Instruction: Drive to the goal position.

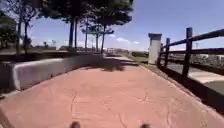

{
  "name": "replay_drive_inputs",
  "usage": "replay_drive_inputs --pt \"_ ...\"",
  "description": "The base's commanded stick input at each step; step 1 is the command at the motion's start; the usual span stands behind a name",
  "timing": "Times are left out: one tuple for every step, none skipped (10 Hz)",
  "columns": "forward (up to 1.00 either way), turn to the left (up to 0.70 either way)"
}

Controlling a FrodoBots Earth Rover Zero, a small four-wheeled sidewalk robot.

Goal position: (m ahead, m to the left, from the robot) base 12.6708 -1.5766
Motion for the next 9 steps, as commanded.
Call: replay_drive_inputs --pt "1.00 0.00" --pt "1.00 0.00" --pt "1.00 0.00" --pt "1.00 0.00" --pt "1.00 0.00" --pt "1.00 -0.07" --pt "1.00 -0.21" --pt "1.00 -0.38" --pt "1.00 -0.40"
